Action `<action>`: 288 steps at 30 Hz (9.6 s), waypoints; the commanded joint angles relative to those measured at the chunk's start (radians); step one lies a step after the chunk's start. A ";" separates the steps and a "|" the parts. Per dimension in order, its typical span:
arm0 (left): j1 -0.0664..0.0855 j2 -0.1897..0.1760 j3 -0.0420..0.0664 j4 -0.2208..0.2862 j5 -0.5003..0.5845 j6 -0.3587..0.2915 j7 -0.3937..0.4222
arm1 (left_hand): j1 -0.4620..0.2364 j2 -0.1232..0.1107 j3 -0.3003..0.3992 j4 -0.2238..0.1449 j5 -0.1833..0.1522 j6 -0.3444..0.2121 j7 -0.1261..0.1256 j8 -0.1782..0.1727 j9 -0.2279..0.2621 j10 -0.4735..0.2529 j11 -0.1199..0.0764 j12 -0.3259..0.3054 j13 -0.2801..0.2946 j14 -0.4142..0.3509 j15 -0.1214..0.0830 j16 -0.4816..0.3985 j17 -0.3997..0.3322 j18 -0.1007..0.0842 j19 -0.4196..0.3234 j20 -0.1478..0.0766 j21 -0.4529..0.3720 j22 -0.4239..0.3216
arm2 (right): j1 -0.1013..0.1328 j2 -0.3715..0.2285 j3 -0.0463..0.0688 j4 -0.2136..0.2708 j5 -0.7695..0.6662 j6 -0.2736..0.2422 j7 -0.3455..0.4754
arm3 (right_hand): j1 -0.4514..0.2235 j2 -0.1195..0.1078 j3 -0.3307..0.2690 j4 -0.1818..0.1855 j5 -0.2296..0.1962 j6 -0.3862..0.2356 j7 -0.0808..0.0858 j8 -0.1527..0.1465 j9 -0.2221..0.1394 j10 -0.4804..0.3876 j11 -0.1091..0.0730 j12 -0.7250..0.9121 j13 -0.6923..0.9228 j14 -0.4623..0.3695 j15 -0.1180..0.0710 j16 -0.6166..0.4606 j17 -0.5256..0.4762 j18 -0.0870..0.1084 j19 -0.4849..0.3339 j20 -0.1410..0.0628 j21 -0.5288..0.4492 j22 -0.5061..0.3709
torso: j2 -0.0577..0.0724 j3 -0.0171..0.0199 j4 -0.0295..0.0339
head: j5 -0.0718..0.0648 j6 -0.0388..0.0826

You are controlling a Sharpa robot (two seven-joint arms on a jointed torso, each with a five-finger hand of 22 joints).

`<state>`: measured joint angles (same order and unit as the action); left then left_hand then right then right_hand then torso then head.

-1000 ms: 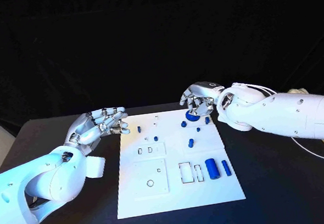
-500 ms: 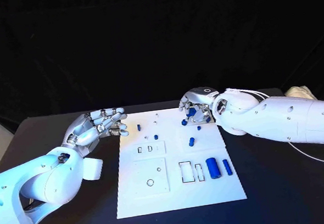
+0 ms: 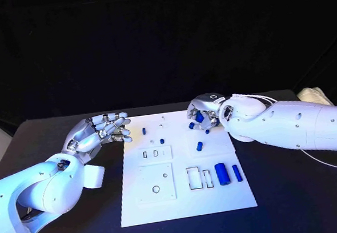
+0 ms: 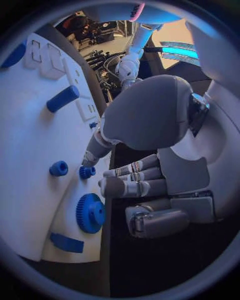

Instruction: Assemble the parts on the task board

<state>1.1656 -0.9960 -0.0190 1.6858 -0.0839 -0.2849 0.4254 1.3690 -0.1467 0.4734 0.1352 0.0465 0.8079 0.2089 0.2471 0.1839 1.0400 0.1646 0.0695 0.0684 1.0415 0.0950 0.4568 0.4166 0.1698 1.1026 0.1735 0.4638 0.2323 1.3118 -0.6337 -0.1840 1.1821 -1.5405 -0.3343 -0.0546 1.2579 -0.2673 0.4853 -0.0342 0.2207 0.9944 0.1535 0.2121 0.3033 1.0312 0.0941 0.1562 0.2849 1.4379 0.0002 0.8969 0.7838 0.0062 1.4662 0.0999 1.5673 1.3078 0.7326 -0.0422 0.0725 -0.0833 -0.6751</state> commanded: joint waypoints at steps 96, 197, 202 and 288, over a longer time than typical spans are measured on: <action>0.031 0.010 0.001 0.012 -0.020 0.024 -0.015 | -0.022 0.000 0.006 -0.013 0.003 -0.020 0.033 -0.014 0.001 -0.024 0.010 -0.005 -0.001 -0.018 0.007 0.017 0.020 0.006 -0.025 0.005 0.032 0.019 | 0.049 0.210 0.024 -0.127 -0.049 -0.070 -0.092 | 0.014 0.054 0.139 0.034 -0.051 0.068 -0.025 0.006 0.056 0.166 -0.027 -0.058 -0.087 -0.007 -0.018 0.029 -0.113 -0.006 0.105 -0.014 0.003 0.263 | 0.052 -0.0240 0.0302 | 0.014 0.046; 0.036 0.022 -0.001 -0.048 -0.032 0.079 -0.015 | -0.026 0.004 0.007 -0.014 0.003 -0.022 0.033 -0.014 0.002 -0.028 0.011 -0.003 0.000 -0.021 0.008 0.021 0.027 0.006 -0.032 0.007 0.041 0.024 | 0.058 -0.116 0.046 0.010 0.304 0.064 -0.093 | 0.198 0.043 -0.265 0.311 0.024 -0.182 0.024 0.046 0.085 0.498 0.000 1.394 1.243 0.128 0.015 0.667 0.761 -0.006 0.105 0.015 0.003 0.263 | 0.042 0.0013 0.0054 | 0.005 0.030; 0.036 0.021 -0.001 -0.046 -0.036 0.080 -0.015 | -0.026 0.004 0.007 -0.014 0.003 -0.022 0.033 -0.014 0.002 -0.028 0.011 -0.003 0.000 -0.021 0.008 0.021 0.027 0.006 -0.032 0.007 0.041 0.024 | 0.050 -0.101 0.045 -0.006 0.304 0.081 -0.116 | 0.194 0.040 -0.269 0.312 0.024 -0.187 0.026 0.045 0.083 0.510 0.002 1.401 1.256 0.130 0.016 0.670 0.772 -0.006 0.105 0.016 0.003 0.263 | 0.047 0.0028 0.0119 | -0.001 0.029; 0.036 0.017 -0.001 -0.044 -0.040 0.077 -0.036 | -0.031 0.011 0.008 -0.013 0.003 -0.021 0.033 -0.014 0.004 -0.029 0.011 -0.002 0.000 -0.025 0.009 0.025 0.033 0.007 -0.041 0.009 0.051 0.031 | 0.024 -0.061 0.041 -0.029 0.144 0.082 -0.151 | 0.145 0.022 -0.137 0.270 0.025 -0.151 0.016 0.062 0.070 0.472 -0.008 1.377 1.221 0.132 0.008 0.673 0.783 -0.006 0.105 0.006 0.003 0.263 | 0.051 0.0046 0.0140 | -0.012 0.019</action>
<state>1.2016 -0.9799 -0.0198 1.6407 -0.1180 -0.2266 0.3860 1.3455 -0.1387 0.4830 0.1256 0.0464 0.7936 0.2015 0.2355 0.1864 1.0203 0.1769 0.0696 0.0685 1.0236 0.1058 0.4761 0.4490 0.1692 1.0703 0.1841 0.5102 0.2621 1.3443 -0.6929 -0.1381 1.1588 -1.3950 -0.2911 -0.1842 1.4116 -0.2465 0.3508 0.2311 0.2390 0.8501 0.1713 0.2792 0.3745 1.4666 0.0788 1.5385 1.3074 1.4683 0.0017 1.5632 1.3074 0.0068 1.4644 0.0988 1.5664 1.3077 0.7843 -0.0376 0.0865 -0.0942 -0.6562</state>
